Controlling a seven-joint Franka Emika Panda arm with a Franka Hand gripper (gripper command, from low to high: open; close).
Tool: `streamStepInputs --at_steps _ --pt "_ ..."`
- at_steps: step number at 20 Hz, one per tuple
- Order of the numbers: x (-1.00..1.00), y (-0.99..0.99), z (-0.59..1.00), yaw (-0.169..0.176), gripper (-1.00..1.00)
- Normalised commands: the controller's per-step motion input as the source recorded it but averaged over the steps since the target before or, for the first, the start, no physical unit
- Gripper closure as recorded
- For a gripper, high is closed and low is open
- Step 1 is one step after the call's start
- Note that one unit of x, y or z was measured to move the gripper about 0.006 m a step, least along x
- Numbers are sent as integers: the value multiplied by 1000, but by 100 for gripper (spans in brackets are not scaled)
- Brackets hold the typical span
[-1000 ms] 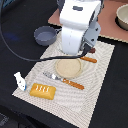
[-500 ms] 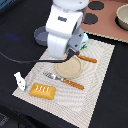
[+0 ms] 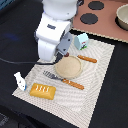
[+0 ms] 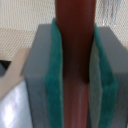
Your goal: Interact with the objects in diverse but meaningful ways.
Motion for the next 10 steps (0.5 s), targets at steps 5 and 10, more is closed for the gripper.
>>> streamStepInputs --at_steps 5,10 --pt "-1000 -18 -501 43 100" --pt "-1000 -4 -436 24 100"
